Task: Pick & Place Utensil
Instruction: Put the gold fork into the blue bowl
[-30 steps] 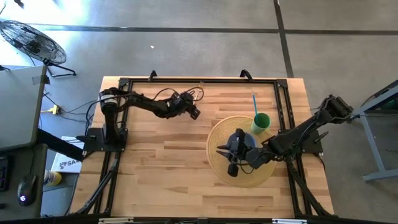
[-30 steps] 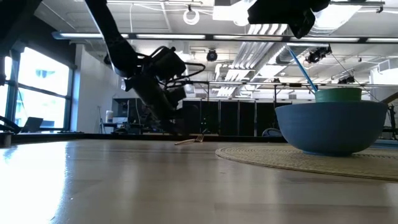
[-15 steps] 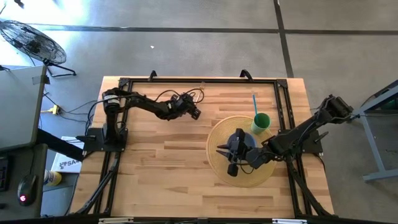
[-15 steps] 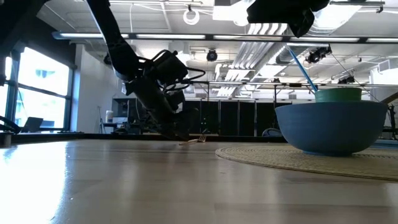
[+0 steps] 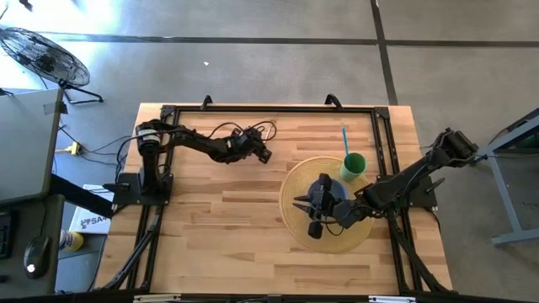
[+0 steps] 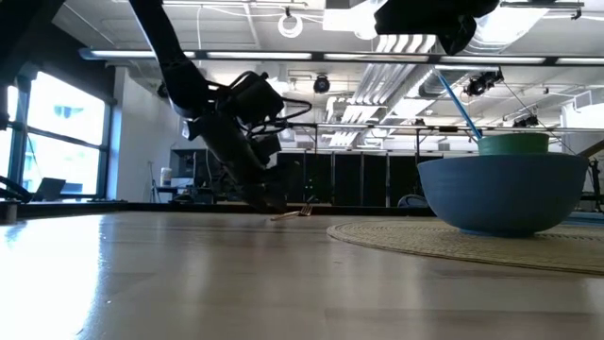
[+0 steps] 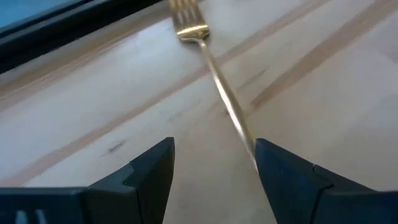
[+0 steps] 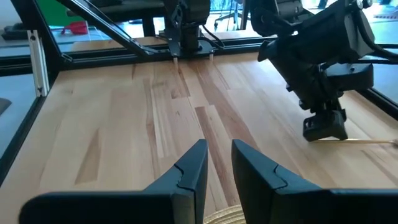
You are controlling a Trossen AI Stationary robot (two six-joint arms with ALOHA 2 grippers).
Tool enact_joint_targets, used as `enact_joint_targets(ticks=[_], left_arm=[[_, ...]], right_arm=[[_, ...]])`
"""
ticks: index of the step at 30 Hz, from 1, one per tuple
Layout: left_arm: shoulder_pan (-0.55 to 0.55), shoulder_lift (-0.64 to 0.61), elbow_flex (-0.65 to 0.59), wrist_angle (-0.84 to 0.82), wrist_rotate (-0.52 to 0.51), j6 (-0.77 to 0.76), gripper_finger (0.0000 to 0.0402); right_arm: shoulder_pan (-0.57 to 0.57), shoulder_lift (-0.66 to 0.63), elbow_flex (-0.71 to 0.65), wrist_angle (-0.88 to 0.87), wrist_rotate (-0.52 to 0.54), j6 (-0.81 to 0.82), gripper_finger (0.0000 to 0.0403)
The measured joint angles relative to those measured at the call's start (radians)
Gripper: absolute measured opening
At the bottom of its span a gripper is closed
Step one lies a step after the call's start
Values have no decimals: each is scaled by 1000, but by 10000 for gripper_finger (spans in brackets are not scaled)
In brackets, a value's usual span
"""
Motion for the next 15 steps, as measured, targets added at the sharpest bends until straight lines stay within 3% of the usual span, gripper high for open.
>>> enact_joint_targets(ticks=[15], left_arm=[[-30,14,2,84,-1,-20,221]], right_arm=[[-15,0,0,3,-7,-2,67]])
